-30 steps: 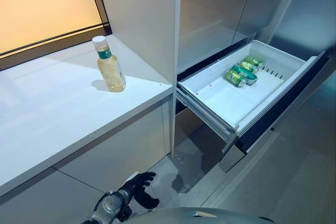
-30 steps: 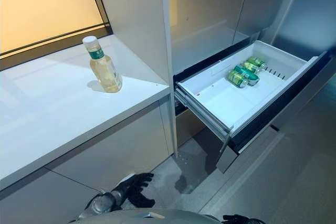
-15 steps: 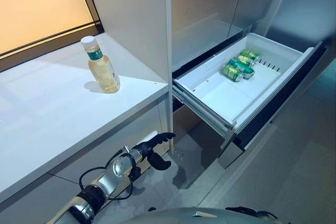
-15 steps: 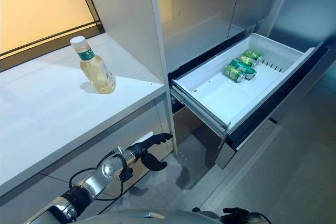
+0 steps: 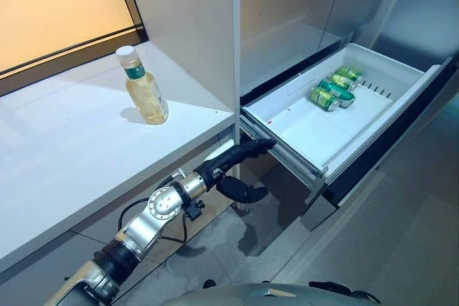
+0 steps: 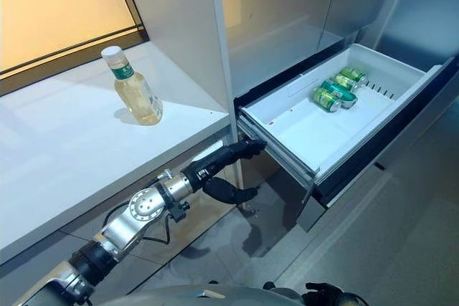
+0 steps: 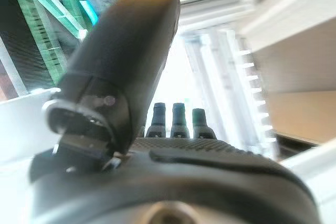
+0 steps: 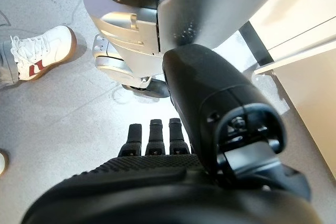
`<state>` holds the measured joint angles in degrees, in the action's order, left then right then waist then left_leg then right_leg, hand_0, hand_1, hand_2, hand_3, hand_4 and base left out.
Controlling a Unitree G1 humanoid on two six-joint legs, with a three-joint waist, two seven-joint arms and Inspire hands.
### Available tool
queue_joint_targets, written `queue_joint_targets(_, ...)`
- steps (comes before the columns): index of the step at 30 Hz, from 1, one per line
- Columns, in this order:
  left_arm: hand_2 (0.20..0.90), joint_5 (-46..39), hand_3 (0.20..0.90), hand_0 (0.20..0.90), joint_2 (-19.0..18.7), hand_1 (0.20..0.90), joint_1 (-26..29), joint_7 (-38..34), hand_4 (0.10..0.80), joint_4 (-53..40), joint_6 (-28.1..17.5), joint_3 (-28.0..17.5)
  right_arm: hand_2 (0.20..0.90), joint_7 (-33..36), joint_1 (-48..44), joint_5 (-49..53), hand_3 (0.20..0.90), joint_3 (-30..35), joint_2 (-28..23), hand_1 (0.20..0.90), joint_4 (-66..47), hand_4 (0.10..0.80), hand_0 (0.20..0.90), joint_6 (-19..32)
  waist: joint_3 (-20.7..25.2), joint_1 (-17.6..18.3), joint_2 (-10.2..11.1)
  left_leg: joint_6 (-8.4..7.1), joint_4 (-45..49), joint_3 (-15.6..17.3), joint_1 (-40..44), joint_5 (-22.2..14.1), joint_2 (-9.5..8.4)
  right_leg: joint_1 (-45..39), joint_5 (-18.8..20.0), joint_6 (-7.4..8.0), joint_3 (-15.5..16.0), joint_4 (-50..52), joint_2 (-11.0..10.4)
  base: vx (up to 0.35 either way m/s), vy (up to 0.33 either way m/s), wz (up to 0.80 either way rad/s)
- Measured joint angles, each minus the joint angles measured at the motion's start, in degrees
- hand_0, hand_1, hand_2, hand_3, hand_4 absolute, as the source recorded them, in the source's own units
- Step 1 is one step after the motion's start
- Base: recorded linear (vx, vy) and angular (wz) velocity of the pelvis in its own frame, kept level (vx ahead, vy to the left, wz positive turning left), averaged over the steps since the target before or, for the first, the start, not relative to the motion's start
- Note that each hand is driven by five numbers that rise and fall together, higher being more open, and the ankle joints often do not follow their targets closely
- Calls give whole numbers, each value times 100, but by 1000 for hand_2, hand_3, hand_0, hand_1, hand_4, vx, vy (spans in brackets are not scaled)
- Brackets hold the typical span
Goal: Put drinks into fridge and close the fridge
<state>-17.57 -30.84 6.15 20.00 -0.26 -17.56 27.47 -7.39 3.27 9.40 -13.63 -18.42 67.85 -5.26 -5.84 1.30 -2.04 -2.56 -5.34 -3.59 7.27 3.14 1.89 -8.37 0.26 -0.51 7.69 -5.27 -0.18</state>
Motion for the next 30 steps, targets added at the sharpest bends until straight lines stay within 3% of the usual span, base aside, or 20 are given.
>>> queue_joint_targets(6, 900, -1019, 900, 900, -212, 900, -217, 488, 800, -931, -68, -1015, 900, 107, 179, 12, 900, 42, -38, 900, -39, 800, 900, 7, -75, -340, -11, -9, 0, -129, -14, 33, -11, -43, -23, 27, 124, -7, -3, -11, -21, 12)
queue_joint_targets(16, 900, -1501, 900, 900, -297, 900, -153, 467, 800, -1490, -280, -1618, 900, 107, 253, 87, 900, 44, -4, 900, -3, 800, 900, 145, -82, -411, 29, -5, 10, -226, -103, 67, -29, -6, -26, 32, 218, 0, -16, -3, -12, 6)
queue_joint_targets(23, 900, -1472, 900, 900, -235, 900, -123, -926, 800, -1467, -325, -2251, 900, 107, 256, 94, 900, 43, 16, 900, 13, 800, 900, 181, -78, -408, 39, -7, 23, -228, -99, 69, -27, -10, -9, 6, 211, 2, -12, 14, -3, -1)
queue_joint_targets(30, 900, -924, 900, 900, -129, 900, -123, -2257, 800, -1430, -563, -2805, 900, 111, 263, 93, 900, 49, 119, 900, 100, 800, 900, 178, 7, -421, 151, -8, 25, -246, -93, 72, -36, -16, -16, 16, 216, 2, -13, 0, 0, 0)
